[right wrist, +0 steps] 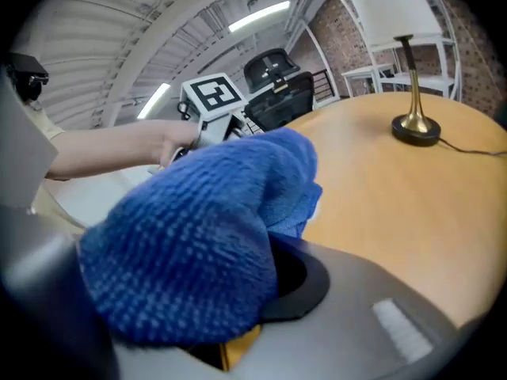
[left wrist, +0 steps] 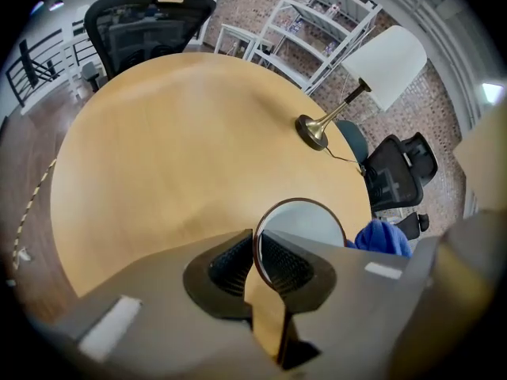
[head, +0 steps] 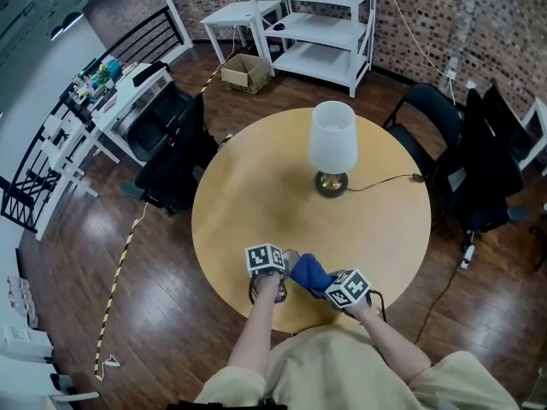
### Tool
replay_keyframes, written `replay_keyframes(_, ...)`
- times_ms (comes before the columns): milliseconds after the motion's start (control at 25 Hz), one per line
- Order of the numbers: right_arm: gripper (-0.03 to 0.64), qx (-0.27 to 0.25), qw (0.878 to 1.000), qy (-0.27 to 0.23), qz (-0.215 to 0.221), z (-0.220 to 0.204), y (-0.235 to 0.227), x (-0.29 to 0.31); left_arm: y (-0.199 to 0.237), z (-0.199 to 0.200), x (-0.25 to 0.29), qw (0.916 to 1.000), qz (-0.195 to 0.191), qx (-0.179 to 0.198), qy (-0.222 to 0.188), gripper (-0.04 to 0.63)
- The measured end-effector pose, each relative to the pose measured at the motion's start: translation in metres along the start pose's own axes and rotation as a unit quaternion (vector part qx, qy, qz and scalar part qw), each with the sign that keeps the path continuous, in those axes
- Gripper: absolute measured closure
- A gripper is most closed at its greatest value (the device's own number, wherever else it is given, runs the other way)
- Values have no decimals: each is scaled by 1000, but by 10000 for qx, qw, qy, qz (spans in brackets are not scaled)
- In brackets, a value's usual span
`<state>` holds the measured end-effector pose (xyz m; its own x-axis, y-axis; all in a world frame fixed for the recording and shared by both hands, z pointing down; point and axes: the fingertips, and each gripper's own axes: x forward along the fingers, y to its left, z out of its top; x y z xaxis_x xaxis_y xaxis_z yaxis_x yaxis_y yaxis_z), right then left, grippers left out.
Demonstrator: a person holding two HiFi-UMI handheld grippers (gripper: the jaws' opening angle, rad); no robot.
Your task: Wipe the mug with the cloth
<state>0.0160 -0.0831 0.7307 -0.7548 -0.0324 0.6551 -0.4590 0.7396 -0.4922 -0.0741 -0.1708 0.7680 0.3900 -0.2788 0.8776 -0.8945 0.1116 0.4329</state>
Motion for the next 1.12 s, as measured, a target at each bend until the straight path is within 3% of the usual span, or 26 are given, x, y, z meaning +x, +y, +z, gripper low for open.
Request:
replay_keyframes(200,558,614,9972,223,-368,-20,-31,4,3,2,-1,9994,-159,314,78,568)
replay_keyframes(400,558,517,9969,442,-395,-8,-43,22,-4,3,-1,9958,-341,821,200,568)
replay_keyframes(560,558,333,9975,577,-239,0,-51,38,-2,5,0,9960,-302,817,213,568)
replay_keyframes(840,558,249,9952,-281,898,23,-34,16,10,11,0,9982,5,601,66,563)
replay_keyframes(1120,558,943,9765,-1302,1433,64,-1,-4,3,14,-1,9986,133,497,-93,566)
